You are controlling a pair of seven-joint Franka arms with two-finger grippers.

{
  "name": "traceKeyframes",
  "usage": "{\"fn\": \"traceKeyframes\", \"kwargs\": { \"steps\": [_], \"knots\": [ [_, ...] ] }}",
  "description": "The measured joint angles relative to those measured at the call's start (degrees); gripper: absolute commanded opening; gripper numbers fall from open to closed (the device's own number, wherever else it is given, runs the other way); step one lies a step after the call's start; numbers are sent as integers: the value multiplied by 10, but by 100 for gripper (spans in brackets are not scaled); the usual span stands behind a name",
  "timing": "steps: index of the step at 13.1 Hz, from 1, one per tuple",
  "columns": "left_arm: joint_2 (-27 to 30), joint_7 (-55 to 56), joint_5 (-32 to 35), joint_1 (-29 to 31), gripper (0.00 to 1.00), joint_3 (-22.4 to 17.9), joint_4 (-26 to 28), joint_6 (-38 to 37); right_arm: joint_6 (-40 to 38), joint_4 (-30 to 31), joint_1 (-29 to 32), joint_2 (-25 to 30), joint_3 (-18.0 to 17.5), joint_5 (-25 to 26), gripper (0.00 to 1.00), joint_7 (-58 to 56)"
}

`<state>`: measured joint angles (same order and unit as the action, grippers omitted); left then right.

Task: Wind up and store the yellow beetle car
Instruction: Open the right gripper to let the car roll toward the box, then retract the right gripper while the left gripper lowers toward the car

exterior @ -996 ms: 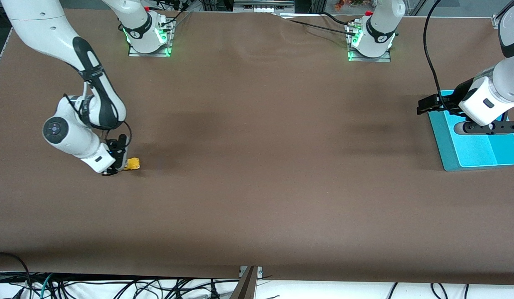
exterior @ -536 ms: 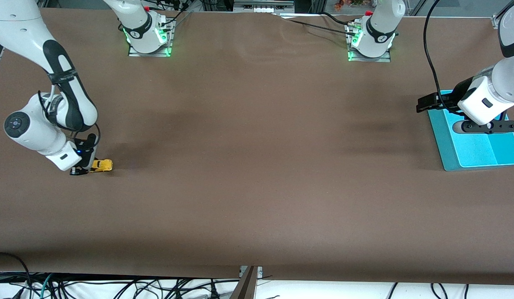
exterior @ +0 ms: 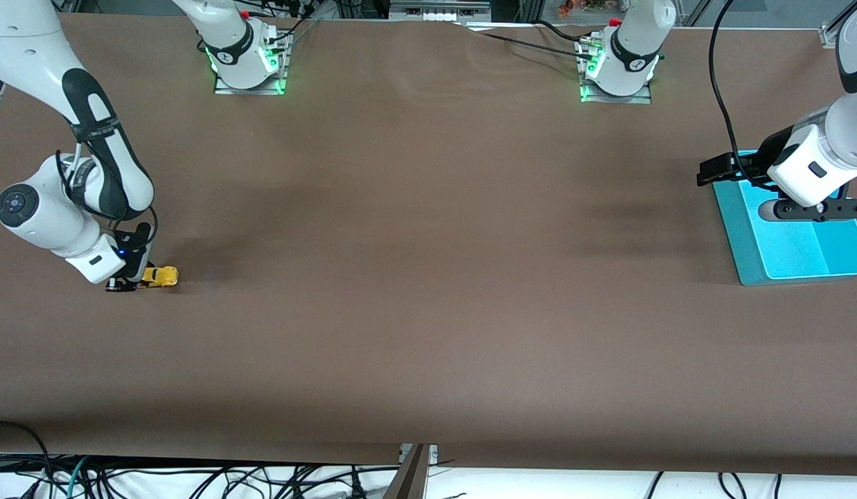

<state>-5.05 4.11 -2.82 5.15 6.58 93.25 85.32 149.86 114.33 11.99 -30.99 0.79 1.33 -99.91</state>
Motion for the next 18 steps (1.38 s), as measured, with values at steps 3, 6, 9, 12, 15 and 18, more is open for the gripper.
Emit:
{"fn": "traceKeyframes", "kwargs": {
  "steps": [3, 6, 9, 12, 15, 18],
  "knots": [
    [0, 0, 0, 0, 100, 0, 0, 0, 4, -11, 1, -21, 0, 0, 100, -2],
    [0, 0, 0, 2, 100, -1, 0, 0, 4, -26, 1, -22, 0, 0, 100, -2],
    [0, -1, 0, 12, 100, -2, 0, 0, 4, -29, 0, -22, 0, 0, 100, -2],
    [-6, -1, 0, 21, 100, -2, 0, 10, -3, -39, 0, -21, -1, 0, 100, -2],
    [-16, -3, 0, 22, 100, -2, -1, 33, -39, -73, 0, -20, -2, 0, 100, -2],
    [-16, -21, 0, 22, 100, -2, -7, 36, -78, -105, 0, -15, -2, 0, 100, -2]
  ]
}}
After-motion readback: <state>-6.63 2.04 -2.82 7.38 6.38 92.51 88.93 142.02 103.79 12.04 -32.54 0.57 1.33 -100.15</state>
